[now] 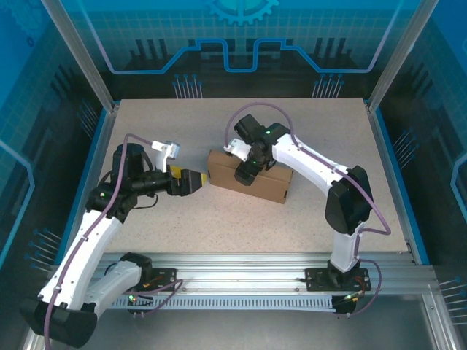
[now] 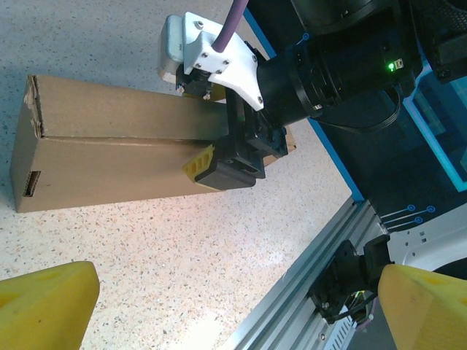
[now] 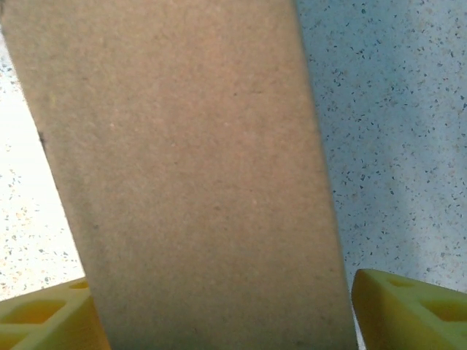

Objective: Fold the paper box

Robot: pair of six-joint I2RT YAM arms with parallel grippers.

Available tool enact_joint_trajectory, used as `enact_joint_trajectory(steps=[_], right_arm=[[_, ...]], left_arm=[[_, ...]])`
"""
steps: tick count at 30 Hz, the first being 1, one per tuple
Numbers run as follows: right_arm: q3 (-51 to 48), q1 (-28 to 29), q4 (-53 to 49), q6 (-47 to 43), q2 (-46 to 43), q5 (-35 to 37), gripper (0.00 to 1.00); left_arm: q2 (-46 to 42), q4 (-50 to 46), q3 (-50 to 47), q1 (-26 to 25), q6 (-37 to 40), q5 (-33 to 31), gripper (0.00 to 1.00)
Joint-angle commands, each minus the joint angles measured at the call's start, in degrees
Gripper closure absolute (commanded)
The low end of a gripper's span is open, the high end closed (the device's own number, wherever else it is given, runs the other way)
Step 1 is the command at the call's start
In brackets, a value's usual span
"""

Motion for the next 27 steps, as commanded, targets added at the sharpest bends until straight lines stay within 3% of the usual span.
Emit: enact_joint_trajectory(steps=[1, 27], right_arm=[[0.14, 1.53, -0.90, -1.01, 0.60, 2.47, 0.23], [-1.94, 4.25, 0.51, -0.75, 2.54, 1.78, 0.52]], left_arm=[[0.56, -1.57, -0.98, 0.26, 2.26, 0.88, 0.01], [0.35, -0.98, -1.26, 0.52, 2.09, 1.54, 0.01]])
